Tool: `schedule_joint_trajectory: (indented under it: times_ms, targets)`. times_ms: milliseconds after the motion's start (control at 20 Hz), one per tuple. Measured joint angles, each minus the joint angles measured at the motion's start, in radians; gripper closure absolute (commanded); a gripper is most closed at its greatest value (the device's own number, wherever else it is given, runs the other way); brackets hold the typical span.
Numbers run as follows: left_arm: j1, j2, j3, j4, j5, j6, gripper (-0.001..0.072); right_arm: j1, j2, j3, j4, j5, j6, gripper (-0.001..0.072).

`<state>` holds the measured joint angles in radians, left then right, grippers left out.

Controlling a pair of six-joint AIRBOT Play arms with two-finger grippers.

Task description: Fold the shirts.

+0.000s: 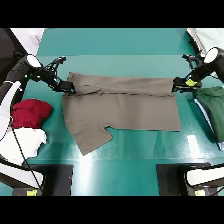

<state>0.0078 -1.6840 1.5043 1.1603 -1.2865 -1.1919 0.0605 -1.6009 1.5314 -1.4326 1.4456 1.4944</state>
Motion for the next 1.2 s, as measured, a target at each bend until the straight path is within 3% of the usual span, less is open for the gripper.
schedule_joint_trajectory:
  times_ms: [150, 350, 650, 1000, 1050, 1100, 1200]
  targets:
    - [0.025, 0.060, -0.041, 0.027, -0.078, -0.059, 0.0035, 0.000, 0.100, -0.094, 0.010, 0.013, -0.002, 0.0275]
    - [0.037, 0.261, -0.294, 0.016, -0.086, -0.124, 0.0034, -0.010, 0.230, -0.235, 0.075, -0.011, -0.036, 0.0275]
    - [0.041, 0.545, -0.747, -0.093, -0.002, -0.179, 0.0033, -0.019, 0.319, -0.341, 0.121, -0.071, -0.065, 0.0275]
    - [0.042, 0.611, -0.961, -0.256, 0.153, -0.191, 0.0034, -0.021, 0.335, -0.359, 0.130, -0.088, -0.074, 0.0275]
    - [0.042, 0.613, -0.970, -0.270, 0.168, -0.191, 0.0089, -0.021, 0.335, -0.360, 0.131, -0.088, -0.074, 0.0276]
    - [0.041, 0.615, -0.978, -0.278, 0.193, -0.191, 0.0288, -0.021, 0.336, -0.360, 0.131, -0.089, -0.075, 0.0276]
    - [0.042, 0.614, -0.990, -0.274, 0.235, -0.188, 0.0619, -0.021, 0.336, -0.361, 0.132, -0.087, -0.075, 0.0275]
